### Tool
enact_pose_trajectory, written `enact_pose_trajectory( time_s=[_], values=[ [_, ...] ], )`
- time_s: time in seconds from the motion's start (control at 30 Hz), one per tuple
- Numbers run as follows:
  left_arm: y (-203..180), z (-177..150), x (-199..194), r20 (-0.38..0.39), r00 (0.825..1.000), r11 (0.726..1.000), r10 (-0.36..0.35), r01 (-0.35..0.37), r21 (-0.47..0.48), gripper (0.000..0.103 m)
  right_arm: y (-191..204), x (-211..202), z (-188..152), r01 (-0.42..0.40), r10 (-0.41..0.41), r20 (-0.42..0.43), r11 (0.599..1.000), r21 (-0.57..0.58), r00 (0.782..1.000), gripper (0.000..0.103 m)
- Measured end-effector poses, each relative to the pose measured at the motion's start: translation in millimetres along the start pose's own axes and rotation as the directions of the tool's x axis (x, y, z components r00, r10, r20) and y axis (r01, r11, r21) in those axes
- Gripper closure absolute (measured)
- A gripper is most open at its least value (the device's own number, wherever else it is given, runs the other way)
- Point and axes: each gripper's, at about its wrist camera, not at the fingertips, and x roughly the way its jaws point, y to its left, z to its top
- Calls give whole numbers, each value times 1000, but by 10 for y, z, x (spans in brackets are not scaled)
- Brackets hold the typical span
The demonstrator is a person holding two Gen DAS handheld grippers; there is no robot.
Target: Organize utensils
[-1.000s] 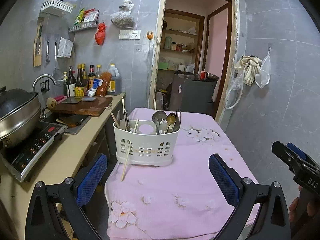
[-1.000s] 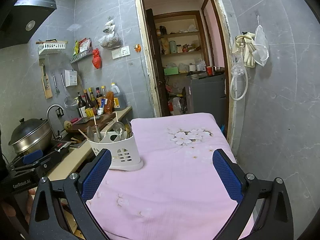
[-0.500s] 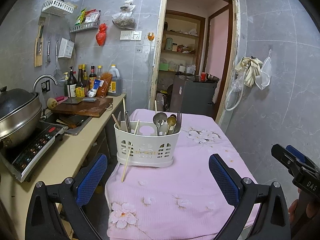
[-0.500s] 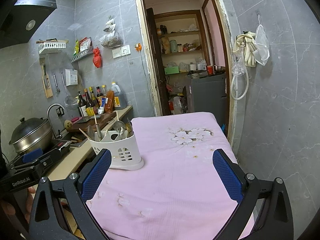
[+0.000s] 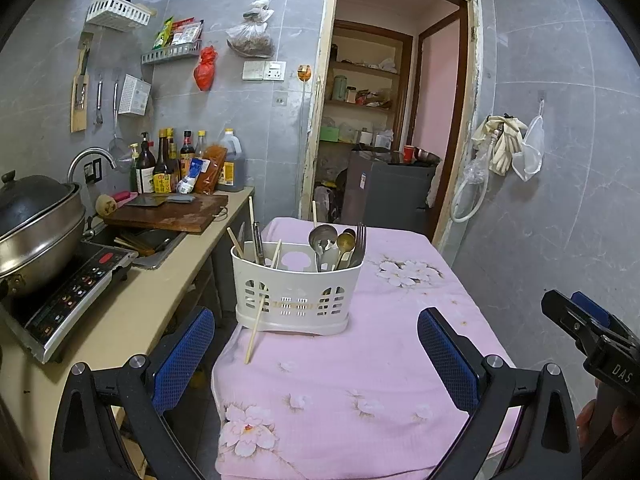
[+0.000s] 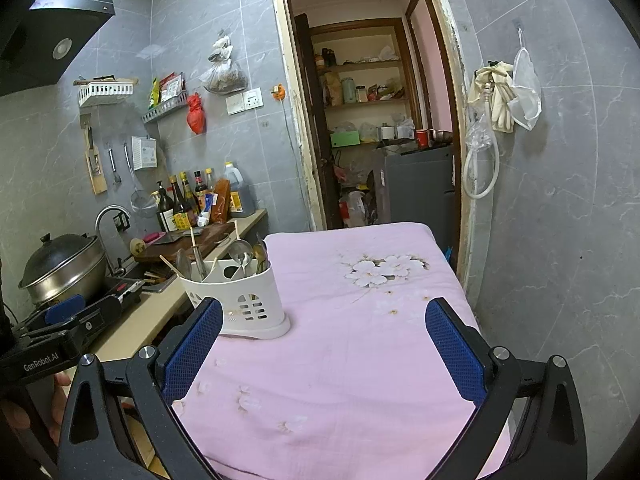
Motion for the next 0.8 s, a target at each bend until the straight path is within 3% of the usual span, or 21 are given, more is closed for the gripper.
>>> enact_pose_trajectory(
  time_s=[0.8],
  values=[
    [10,1,0,0,1000,1000,-1,1,2,1,22,-1,-10,0,0,-3,1000,1,1000,3]
  ],
)
